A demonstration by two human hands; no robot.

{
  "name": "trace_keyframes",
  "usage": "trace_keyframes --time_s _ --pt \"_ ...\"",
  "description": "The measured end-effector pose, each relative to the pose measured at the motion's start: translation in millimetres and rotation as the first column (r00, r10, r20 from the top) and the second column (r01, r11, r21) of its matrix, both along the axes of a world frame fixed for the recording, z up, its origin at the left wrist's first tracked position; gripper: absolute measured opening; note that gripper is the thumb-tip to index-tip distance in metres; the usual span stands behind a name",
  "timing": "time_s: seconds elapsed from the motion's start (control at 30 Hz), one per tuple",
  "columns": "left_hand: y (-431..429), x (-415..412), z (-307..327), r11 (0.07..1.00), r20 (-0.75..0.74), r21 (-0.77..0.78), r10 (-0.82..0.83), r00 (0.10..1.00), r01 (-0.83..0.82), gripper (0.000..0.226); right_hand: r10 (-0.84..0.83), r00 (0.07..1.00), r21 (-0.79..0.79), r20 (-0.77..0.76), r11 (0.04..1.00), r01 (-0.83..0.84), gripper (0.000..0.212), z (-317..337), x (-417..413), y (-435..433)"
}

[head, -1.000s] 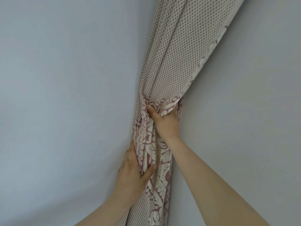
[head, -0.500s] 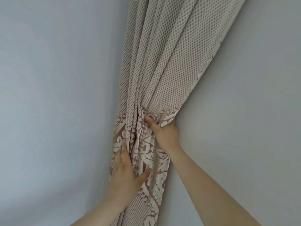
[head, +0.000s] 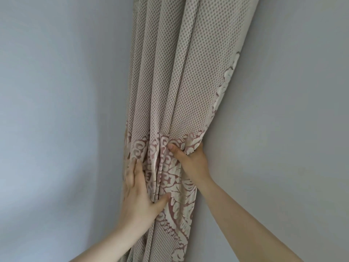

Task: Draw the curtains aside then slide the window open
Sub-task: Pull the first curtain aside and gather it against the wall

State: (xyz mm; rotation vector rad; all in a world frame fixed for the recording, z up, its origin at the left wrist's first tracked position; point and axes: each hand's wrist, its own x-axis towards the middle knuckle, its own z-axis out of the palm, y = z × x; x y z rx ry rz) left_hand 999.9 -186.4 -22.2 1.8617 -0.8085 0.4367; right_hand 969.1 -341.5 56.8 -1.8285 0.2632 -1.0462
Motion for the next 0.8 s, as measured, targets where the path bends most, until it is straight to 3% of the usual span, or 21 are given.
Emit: trace_keyframes --time_s 0.33,0.47,0.8 --pt "9.2 4.5 14.5 0.998 -0.071 -0.025 -0.067 0.995 0.066 0.116 -0.005 1.000 0.073 0.001 0.997 0.005 0.084 -1.9 4.0 -3.7" --pt "18.4 27.8 11.9 0.985 -0.032 -0.107 -0.138 0.990 0.134 0.114 -0.049 0.999 0.077 -0.002 0.996 0.049 0.084 -4.9 16.1 -3.1" --pt "28.8 98.7 18.6 0.929 0.088 -0.073 -0.358 0.930 0.364 0.100 -0.211 0.977 0.085 -0.028 0.973 0.212 0.082 -9.7 54.7 18.3"
